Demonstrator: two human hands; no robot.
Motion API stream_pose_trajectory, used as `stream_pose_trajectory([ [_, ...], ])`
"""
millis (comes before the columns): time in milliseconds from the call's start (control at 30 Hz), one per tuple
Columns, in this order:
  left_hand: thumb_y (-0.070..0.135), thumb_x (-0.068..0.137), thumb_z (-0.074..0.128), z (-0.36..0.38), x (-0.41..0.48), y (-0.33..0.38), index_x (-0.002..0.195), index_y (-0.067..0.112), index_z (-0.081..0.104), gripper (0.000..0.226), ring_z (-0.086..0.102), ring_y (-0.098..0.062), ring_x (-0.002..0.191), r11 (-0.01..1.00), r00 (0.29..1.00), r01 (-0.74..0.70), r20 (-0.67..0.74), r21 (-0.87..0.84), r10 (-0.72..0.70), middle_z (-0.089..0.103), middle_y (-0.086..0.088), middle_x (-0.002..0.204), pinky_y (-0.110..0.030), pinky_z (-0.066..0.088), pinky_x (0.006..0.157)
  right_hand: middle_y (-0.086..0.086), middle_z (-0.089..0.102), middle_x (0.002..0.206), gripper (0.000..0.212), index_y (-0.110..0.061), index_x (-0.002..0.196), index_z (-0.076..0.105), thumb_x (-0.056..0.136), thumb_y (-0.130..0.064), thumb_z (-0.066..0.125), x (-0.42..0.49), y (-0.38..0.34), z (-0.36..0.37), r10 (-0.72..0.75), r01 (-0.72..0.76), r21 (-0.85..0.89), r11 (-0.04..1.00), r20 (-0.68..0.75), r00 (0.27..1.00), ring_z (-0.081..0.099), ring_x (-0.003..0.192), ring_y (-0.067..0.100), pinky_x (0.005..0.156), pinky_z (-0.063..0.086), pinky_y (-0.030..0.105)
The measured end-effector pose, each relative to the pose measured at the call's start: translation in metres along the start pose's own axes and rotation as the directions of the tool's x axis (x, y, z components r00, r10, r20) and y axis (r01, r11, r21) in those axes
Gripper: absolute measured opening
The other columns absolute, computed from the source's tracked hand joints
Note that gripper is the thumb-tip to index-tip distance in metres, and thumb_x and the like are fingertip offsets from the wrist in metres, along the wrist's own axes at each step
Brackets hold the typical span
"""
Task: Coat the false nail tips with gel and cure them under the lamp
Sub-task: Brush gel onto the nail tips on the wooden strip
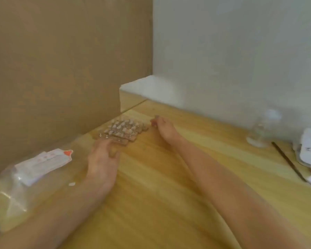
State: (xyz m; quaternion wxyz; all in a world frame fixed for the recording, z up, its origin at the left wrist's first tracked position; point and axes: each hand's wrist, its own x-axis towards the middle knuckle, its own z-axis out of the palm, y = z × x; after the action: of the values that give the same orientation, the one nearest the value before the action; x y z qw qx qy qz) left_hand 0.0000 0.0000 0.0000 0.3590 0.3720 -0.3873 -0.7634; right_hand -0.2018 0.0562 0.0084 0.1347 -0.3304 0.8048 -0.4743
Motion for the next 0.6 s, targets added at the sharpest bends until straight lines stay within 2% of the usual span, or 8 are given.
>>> stream_pose_trajectory([
  [67, 0.000, 0.097, 0.053, -0.006, 0.003, 0.000, 0.137, -0.007, 0.045, 0.041, 0.041, -0.035, 0.136, 0.994, 0.998, 0.056, -0.020, -0.098, -0.058, 0.045, -0.023, 0.144, -0.044, 0.031, 0.117, 0.015, 0.063, 0.128, 0.055, -0.001, 0.124, 0.064, 0.108, -0.036, 0.024, 0.012, -0.010, 0.012, 0.041, -0.041, 0.004, 0.999, 0.047, 0.998, 0.057, 0.115, 0.028, 0.099, 0.039, 0.032],
  [100, 0.002, 0.099, 0.050, -0.007, 0.011, -0.001, 0.140, -0.006, 0.041, 0.043, 0.038, -0.035, 0.139, 0.985, 0.997, 0.069, -0.019, -0.161, -0.073, 0.042, -0.022, 0.148, -0.048, 0.033, 0.115, 0.014, 0.064, 0.126, 0.057, -0.003, 0.123, 0.065, 0.108, -0.041, 0.024, 0.017, -0.016, 0.017, 0.052, -0.053, 0.005, 0.999, 0.081, 0.995, 0.058, 0.108, 0.027, 0.098, 0.041, 0.034],
  [133, 0.005, 0.101, 0.046, -0.001, 0.011, 0.001, 0.145, -0.001, 0.036, 0.045, 0.035, -0.030, 0.142, 0.976, 0.997, 0.079, 0.020, -0.205, -0.077, 0.037, -0.017, 0.153, -0.048, 0.032, 0.116, 0.015, 0.064, 0.124, 0.059, -0.005, 0.121, 0.065, 0.107, -0.045, 0.023, 0.023, -0.022, 0.022, 0.048, -0.050, 0.009, 0.999, 0.118, 0.992, 0.058, 0.101, 0.026, 0.096, 0.043, 0.036],
  [167, 0.008, 0.104, 0.042, 0.001, 0.001, 0.007, 0.149, 0.003, 0.031, 0.047, 0.031, -0.025, 0.145, 0.984, 0.997, 0.044, 0.063, -0.171, -0.034, 0.033, -0.011, 0.157, -0.046, 0.030, 0.118, 0.014, 0.064, 0.124, 0.061, -0.006, 0.119, 0.066, 0.107, -0.047, 0.022, 0.028, -0.026, 0.026, 0.046, -0.047, 0.008, 0.999, 0.144, 0.989, 0.057, 0.097, 0.025, 0.093, 0.045, 0.037],
  [233, 0.012, 0.106, 0.037, 0.009, -0.001, 0.020, 0.152, 0.008, 0.027, 0.048, 0.027, -0.020, 0.147, 0.981, 0.994, 0.045, 0.109, -0.187, -0.024, 0.029, -0.004, 0.159, -0.045, 0.026, 0.119, 0.013, 0.062, 0.126, 0.065, -0.006, 0.117, 0.067, 0.107, -0.049, 0.019, 0.036, -0.031, 0.030, 0.034, -0.031, -0.017, 0.999, 0.179, 0.983, 0.055, 0.100, 0.024, 0.088, 0.044, 0.034],
  [400, 0.018, 0.106, 0.036, 0.018, 0.003, 0.026, 0.154, 0.011, 0.023, 0.050, 0.028, -0.022, 0.146, 0.982, 0.991, 0.064, 0.130, -0.178, -0.041, 0.028, -0.003, 0.160, -0.050, 0.025, 0.117, 0.013, 0.061, 0.129, 0.071, -0.003, 0.121, 0.066, 0.105, -0.054, 0.019, 0.046, -0.041, 0.034, 0.052, -0.028, -0.098, 0.995, 0.255, 0.965, 0.050, 0.102, 0.022, 0.088, 0.036, 0.032],
  [600, 0.024, 0.105, 0.034, 0.036, -0.022, 0.013, 0.150, 0.010, 0.031, 0.048, 0.035, -0.027, 0.142, 0.978, 0.967, 0.132, 0.237, -0.164, -0.090, 0.036, -0.005, 0.155, -0.052, 0.030, 0.113, 0.011, 0.067, 0.114, 0.066, -0.001, 0.110, 0.072, 0.107, -0.044, 0.022, 0.039, -0.025, 0.003, 0.052, -0.022, -0.159, 0.987, 0.188, 0.981, 0.054, 0.093, 0.020, 0.083, 0.032, 0.030],
])
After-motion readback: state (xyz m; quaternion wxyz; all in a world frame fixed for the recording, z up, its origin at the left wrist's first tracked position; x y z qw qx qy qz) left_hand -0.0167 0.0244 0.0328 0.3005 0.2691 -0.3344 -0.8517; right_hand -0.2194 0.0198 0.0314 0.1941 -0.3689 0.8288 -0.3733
